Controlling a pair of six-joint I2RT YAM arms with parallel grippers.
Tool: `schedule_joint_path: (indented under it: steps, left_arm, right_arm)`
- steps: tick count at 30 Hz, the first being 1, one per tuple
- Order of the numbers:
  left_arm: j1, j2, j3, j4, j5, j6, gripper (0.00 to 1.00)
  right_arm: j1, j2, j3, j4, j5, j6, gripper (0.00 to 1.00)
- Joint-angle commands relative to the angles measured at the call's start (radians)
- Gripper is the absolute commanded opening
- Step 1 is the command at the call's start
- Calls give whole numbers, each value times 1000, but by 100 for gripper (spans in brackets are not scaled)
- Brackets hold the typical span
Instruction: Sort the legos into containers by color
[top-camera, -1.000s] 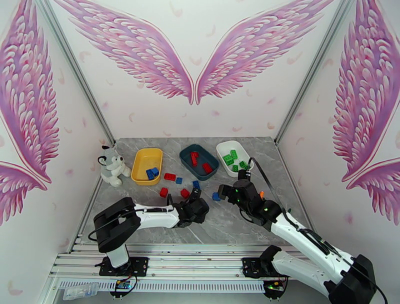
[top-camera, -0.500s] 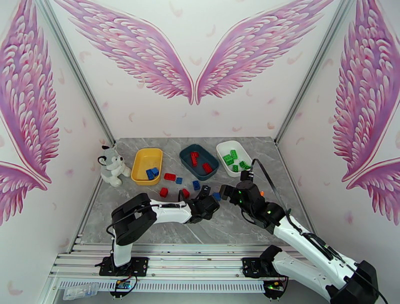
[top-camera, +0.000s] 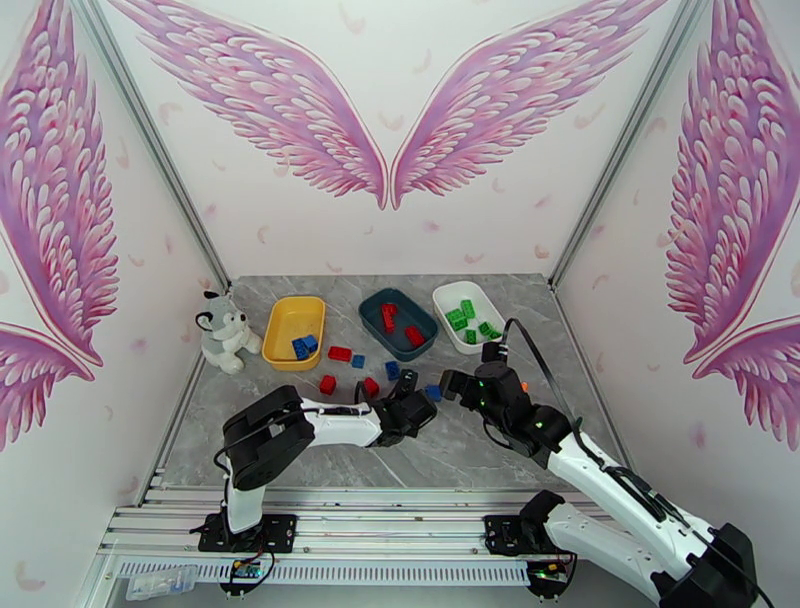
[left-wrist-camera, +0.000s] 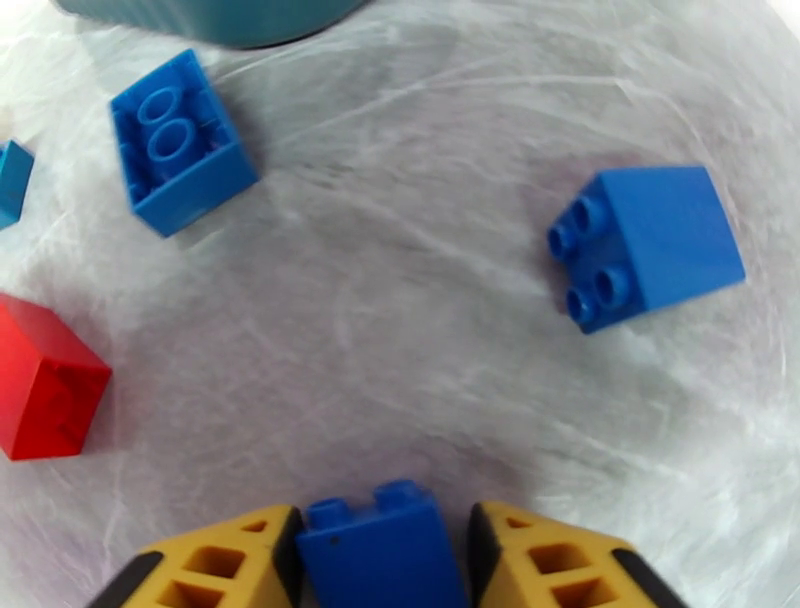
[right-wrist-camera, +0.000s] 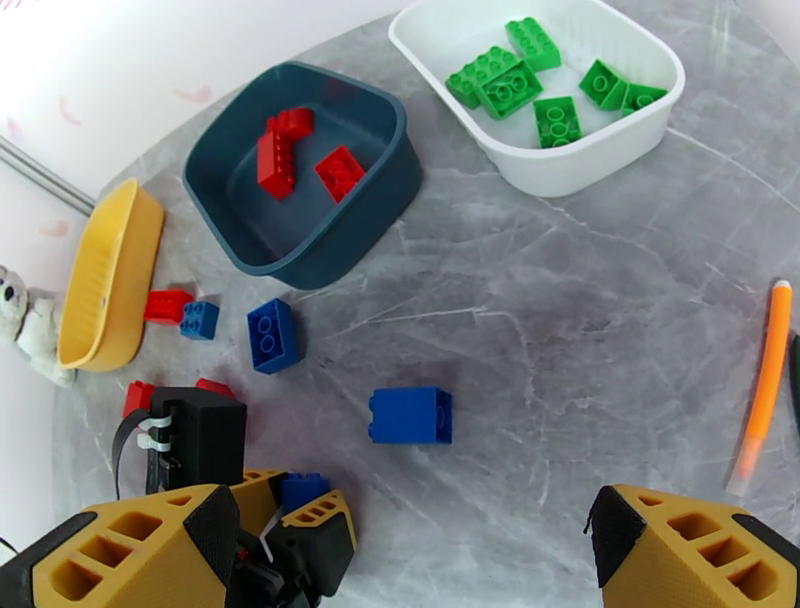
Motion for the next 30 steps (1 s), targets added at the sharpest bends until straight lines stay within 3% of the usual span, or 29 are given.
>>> schedule_joint_path:
  steps: [1,8,13,17,21,25,30]
  left_arm:
    - [2,-35,-45,-67,5,2,37]
    - [5,-196,-107,-111,-49,14,32]
    - [81,-362,-128,-195,-104,66,33]
    - [233,-485,-145,-214,-84,133,34]
    - [431,-548,-138,-194,-47,196,35]
    - [634,-502,-83,-157,47,230,35]
    - [787,-345,47,-139,128,263,35]
  right_arm:
    - [-7,-18,-18,15,-12,17,99]
    - [-8,-31,-26,33,-43,3,99]
    - [-6,-19,-51,158,-232,-55,99]
    - [23,93,-11,211,-369,-96,97]
    - [98,251,71,197,-404,-139,94]
    - [154,359,118,193,-387,-159,93]
    - [174,419,158,164,-385,-165,91]
